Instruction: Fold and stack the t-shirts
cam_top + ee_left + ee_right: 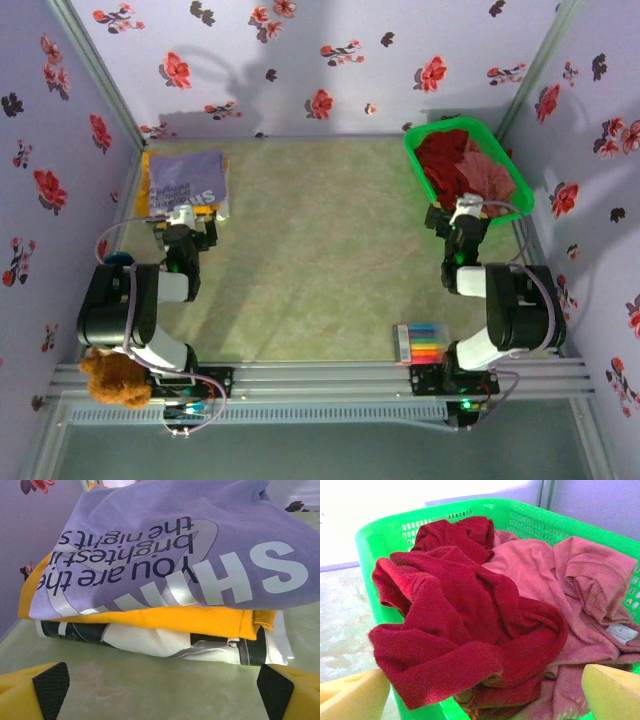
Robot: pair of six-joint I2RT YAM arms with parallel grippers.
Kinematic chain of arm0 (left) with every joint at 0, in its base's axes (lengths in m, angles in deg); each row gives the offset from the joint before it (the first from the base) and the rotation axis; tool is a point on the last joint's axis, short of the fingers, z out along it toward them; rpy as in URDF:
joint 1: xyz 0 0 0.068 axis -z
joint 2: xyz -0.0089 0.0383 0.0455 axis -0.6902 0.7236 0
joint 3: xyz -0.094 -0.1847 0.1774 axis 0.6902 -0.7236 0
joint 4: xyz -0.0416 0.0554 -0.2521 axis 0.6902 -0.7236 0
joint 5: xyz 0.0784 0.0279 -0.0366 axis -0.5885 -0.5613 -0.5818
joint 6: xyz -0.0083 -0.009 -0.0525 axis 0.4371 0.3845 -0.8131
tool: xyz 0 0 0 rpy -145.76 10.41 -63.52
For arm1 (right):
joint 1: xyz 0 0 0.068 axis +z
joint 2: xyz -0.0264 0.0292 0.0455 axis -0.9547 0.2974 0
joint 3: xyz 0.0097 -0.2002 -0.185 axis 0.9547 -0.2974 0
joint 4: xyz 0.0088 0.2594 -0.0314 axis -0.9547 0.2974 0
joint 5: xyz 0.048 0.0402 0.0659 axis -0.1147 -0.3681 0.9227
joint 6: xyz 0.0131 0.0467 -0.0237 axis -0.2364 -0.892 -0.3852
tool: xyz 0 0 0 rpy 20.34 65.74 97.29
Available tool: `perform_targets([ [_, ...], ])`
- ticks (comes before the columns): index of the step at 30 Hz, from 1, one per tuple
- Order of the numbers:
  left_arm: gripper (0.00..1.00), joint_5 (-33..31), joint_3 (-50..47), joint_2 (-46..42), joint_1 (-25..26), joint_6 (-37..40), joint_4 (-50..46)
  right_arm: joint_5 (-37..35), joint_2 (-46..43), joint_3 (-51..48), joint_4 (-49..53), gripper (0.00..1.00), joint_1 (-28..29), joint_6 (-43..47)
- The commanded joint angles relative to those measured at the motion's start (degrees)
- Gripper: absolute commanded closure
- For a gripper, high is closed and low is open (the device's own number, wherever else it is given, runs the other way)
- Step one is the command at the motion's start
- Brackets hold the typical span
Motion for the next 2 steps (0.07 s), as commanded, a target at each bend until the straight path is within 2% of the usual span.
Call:
perform_targets([
  [1, 0.01, -1.6, 0.2, -0.3, -0.3, -0.6, 0.3, 3.8, 1.5, -0.4, 5.5, 0.01, -0.1, -1.8],
  [2, 0.01, -1.6, -0.2, -0.4, -0.3, -0.6, 0.9, 3.7, 1.5, -0.5, 5.5, 0.01, -0.1, -1.8],
])
